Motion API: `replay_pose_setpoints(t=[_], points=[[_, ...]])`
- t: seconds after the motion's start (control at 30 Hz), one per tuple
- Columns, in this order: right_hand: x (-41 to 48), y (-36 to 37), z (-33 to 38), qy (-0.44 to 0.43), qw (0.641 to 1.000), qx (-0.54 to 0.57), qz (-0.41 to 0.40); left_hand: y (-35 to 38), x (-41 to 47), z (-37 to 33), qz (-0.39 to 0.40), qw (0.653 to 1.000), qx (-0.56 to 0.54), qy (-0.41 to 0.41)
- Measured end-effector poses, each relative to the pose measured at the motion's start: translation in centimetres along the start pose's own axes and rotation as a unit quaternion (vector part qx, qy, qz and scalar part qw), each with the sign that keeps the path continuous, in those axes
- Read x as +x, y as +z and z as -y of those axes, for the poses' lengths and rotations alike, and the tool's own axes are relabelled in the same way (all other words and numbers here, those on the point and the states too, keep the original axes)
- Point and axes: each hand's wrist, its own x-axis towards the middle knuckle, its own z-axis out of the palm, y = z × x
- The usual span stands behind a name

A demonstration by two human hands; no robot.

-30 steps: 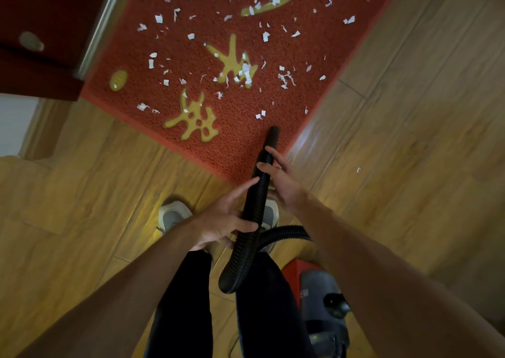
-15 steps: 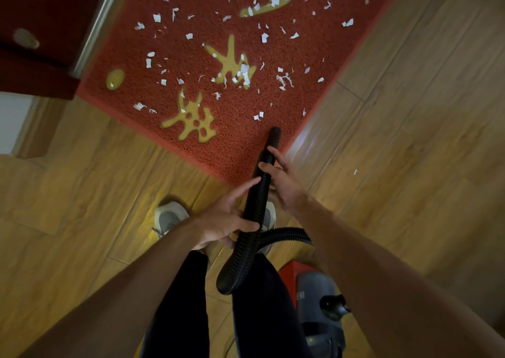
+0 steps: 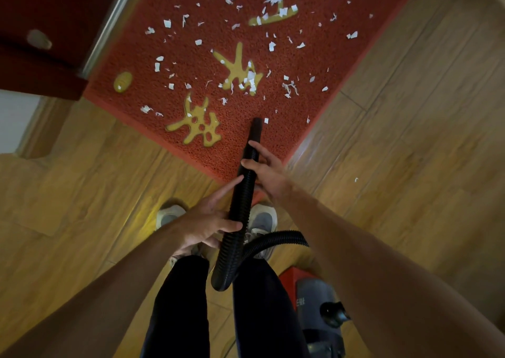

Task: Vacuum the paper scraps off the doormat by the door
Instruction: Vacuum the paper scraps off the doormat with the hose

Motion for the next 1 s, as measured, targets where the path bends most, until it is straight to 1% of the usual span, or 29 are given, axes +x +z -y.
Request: replay_pose_setpoints(t=[0.2, 0.33, 0.47, 0.57, 0.8, 1.0], points=[[0.1, -2.2, 1.0, -0.002, 0.999, 0.022, -0.049, 1.3, 2.0, -1.7, 0.013, 1.000, 0.016, 0.004], [0.2, -3.1, 1.7, -0.008, 0.999, 0.022, -0.046, 1.7, 2.6, -2.7, 0.011, 1.000, 0.020, 0.005], [0.6, -2.1, 2.3, -0.004, 0.999, 0.010, -0.044, 0.8, 2.1, -2.9, 0.003, 1.000, 0.021, 0.012], [1.0, -0.5, 2.3, -0.009, 0.999, -0.021, -0.024, -0.3, 1.4, -2.5, -0.003, 1.000, 0.019, 0.013], [1.2, 3.7, 2.6, -0.004, 0.995, -0.098, 0.015, -3.1, -0.6, -0.3, -0.007, 0.999, -0.032, 0.020], [1.8, 7.3, 3.2, -0.028, 0.986, -0.166, 0.014, -5.4, -1.6, 0.9, -0.020, 0.997, -0.068, 0.028]])
